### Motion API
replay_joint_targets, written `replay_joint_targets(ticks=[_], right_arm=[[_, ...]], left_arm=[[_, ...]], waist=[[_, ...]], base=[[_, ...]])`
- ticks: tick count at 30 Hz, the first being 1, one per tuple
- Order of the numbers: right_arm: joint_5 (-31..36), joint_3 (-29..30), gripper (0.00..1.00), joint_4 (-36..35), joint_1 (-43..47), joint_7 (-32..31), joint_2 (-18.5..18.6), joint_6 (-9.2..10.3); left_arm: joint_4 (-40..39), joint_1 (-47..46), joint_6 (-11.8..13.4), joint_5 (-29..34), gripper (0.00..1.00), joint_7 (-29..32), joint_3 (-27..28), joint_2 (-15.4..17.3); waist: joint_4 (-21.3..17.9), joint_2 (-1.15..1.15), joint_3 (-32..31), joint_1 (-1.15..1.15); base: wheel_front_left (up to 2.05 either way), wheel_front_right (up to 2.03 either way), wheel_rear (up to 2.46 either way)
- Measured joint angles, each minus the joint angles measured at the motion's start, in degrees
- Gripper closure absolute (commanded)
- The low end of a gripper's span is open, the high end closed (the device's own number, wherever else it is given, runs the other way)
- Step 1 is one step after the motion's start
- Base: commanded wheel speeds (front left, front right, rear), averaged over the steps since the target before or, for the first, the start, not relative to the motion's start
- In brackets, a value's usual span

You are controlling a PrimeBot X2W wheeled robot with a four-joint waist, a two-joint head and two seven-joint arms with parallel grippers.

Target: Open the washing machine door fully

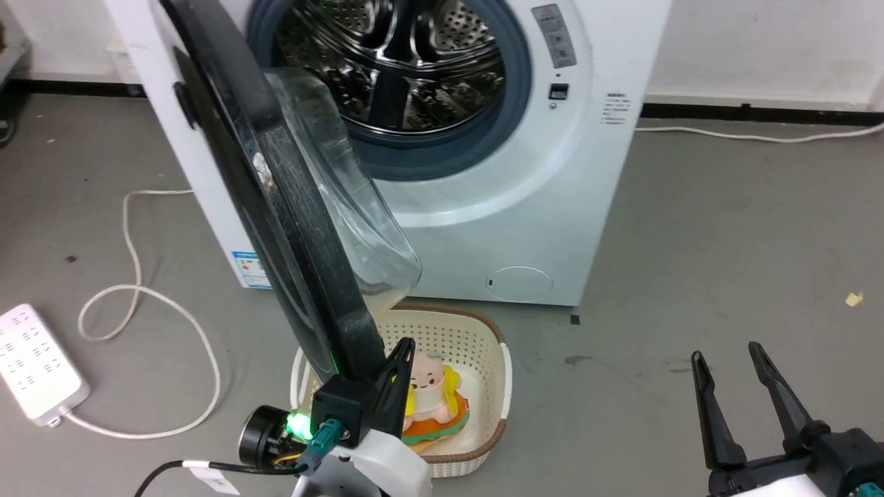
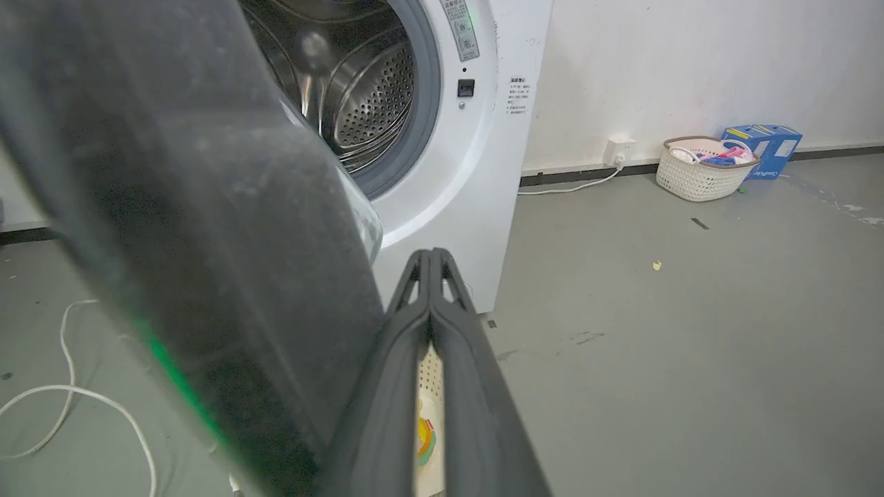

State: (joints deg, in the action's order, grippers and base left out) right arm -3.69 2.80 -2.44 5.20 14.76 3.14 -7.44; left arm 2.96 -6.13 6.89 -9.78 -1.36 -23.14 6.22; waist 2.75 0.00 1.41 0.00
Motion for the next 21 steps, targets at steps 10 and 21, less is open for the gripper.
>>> replay_joint_targets(ticks=[10,21], right_arm=[[-0.93,-1.43,0.00,0.47,0.07,0.01,-0.01,0.00],[-0.68,-2.27,0.00,0.47,0.03,-0.11,-0.03,0.00]], left_arm=[[0.08,1.98,0.69,-1.42,1.00,-0.29,1.65,1.14],[-1.86,2.72,2.00,-3.20,1.00,-0.12,6.71,5.47]], waist=[[5.76,0.00,-0.65,0.00],[15.06,0.00,0.01,0.00]], base=[[0.00,0.00,0.00],[0.00,0.00,0.00]])
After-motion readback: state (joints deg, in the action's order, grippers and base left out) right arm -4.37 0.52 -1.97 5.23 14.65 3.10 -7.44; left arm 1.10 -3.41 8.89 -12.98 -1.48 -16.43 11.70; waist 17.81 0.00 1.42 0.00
